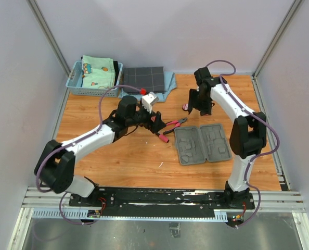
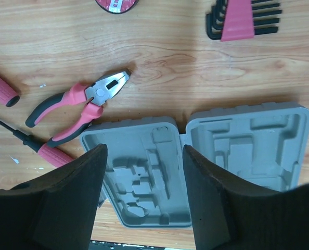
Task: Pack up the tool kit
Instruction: Pick up the pliers at the center of the board.
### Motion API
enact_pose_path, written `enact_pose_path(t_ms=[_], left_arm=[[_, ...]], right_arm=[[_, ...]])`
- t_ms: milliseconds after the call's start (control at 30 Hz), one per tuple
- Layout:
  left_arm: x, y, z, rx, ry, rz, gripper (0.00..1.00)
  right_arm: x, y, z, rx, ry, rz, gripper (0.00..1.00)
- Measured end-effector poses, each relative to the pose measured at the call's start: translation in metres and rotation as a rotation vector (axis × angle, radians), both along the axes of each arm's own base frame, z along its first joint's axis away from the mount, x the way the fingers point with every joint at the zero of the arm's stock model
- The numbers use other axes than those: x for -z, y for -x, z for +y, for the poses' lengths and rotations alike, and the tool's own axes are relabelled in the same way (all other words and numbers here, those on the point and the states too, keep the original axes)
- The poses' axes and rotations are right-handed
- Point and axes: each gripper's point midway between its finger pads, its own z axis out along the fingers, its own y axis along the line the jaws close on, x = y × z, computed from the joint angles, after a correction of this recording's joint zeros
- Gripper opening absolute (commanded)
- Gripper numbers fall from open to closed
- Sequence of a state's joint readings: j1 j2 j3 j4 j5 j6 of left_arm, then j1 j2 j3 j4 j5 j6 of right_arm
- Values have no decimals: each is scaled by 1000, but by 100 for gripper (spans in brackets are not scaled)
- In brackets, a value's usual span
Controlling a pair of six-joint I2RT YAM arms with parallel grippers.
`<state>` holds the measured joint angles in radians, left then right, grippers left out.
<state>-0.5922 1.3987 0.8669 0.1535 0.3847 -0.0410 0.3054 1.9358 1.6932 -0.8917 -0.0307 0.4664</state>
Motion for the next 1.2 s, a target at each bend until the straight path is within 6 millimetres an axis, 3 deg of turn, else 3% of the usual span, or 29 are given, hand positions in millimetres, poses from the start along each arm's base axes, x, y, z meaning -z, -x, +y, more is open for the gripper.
enact_pose_path(t_ms=[133, 267, 400, 500, 900, 1133, 1200], left_arm=[[8, -39, -18, -10, -57, -13, 62], [26, -77, -33, -25, -119, -30, 57], [44, -95, -42, 0, -175, -45, 56], [59, -97, -46, 56, -224, -46, 56], [127, -93, -45, 219, -406, -22, 54], [139, -102, -59, 263, -424, -22, 53], [141, -101, -65, 287, -426, -21, 47]], right_arm=[[-22, 0, -8, 17, -1, -53, 67], [-57, 11, -20, 26, -8, -134, 69], [-86, 28, -38, 39, -10, -204, 70], [-97, 41, -51, 46, -6, -232, 70], [-96, 93, -80, 78, 8, -239, 71], [-97, 112, -93, 110, 15, -260, 72], [-98, 116, -95, 115, 17, -265, 72]])
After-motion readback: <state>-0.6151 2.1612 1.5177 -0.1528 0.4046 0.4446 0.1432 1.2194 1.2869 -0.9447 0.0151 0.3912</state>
